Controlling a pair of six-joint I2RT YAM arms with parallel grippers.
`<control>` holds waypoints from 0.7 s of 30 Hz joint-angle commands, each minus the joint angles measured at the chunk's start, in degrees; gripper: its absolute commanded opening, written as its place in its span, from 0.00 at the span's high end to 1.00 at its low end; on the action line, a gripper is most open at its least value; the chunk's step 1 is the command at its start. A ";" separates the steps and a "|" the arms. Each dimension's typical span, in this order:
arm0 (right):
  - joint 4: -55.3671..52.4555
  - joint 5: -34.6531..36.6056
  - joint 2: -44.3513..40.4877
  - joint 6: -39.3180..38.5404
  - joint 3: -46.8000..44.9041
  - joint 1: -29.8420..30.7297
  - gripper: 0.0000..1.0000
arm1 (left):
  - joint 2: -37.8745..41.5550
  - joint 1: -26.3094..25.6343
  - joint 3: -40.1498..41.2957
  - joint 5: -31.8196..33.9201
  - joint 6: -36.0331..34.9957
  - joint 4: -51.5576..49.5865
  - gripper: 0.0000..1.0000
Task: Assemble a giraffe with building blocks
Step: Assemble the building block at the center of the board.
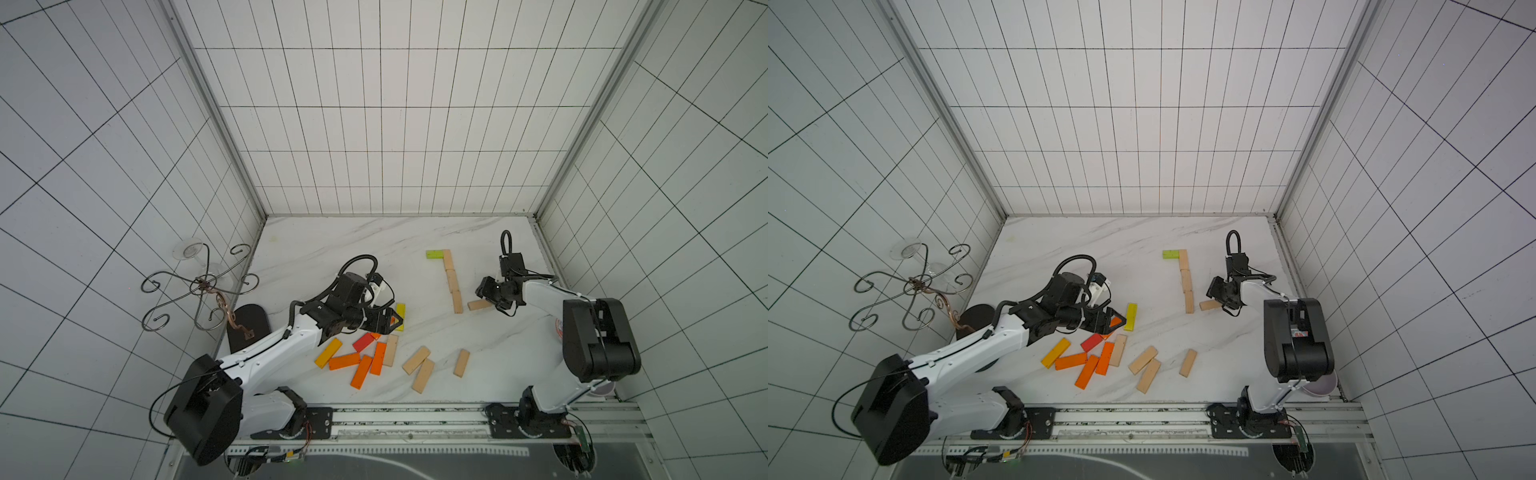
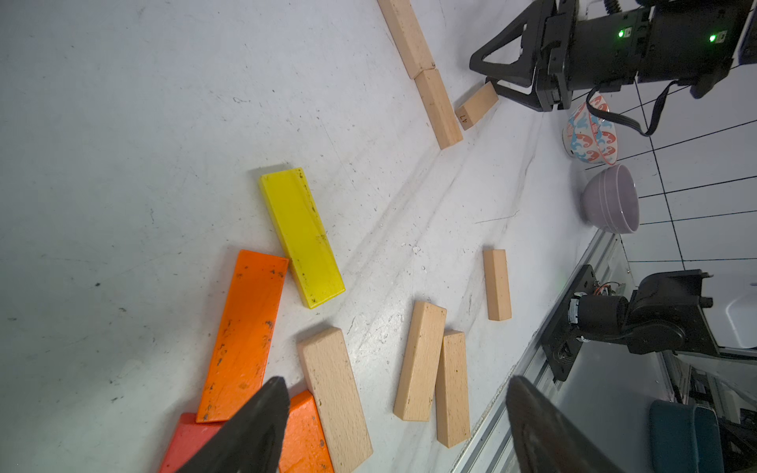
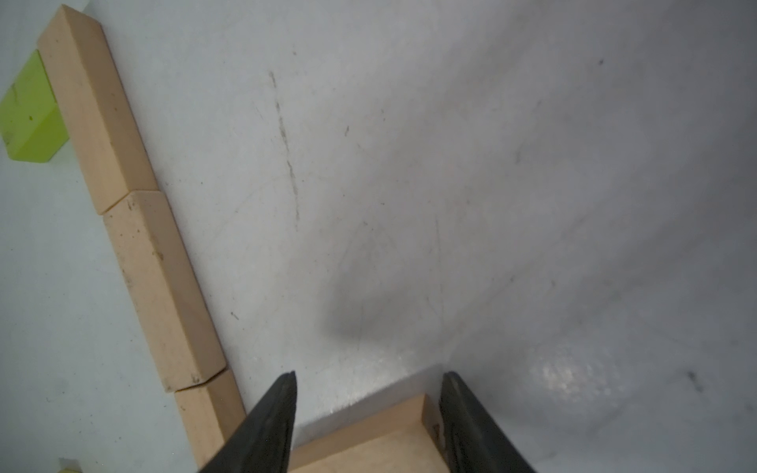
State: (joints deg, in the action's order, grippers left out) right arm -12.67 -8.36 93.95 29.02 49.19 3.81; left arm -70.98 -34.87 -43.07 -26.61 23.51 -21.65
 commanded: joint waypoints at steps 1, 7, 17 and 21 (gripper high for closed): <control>-1.84 -1.74 -0.51 0.51 -3.56 1.23 0.43 | 1.02 0.07 -0.88 -0.06 -0.13 1.17 0.17; -1.98 -1.66 -1.79 1.87 -4.18 1.81 0.44 | 1.27 0.07 -0.79 0.14 -0.04 1.17 0.17; -2.32 -1.15 -3.78 3.76 -5.33 1.88 0.44 | 1.44 0.10 -0.55 0.24 -0.04 1.26 0.17; -2.36 -1.48 -3.69 3.76 -4.98 2.02 0.44 | 1.28 0.07 -0.66 0.16 -0.01 1.43 0.17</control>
State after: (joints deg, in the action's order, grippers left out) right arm -13.58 -9.39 91.29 32.10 46.81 5.21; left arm -70.50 -34.87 -43.07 -26.59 23.51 -21.63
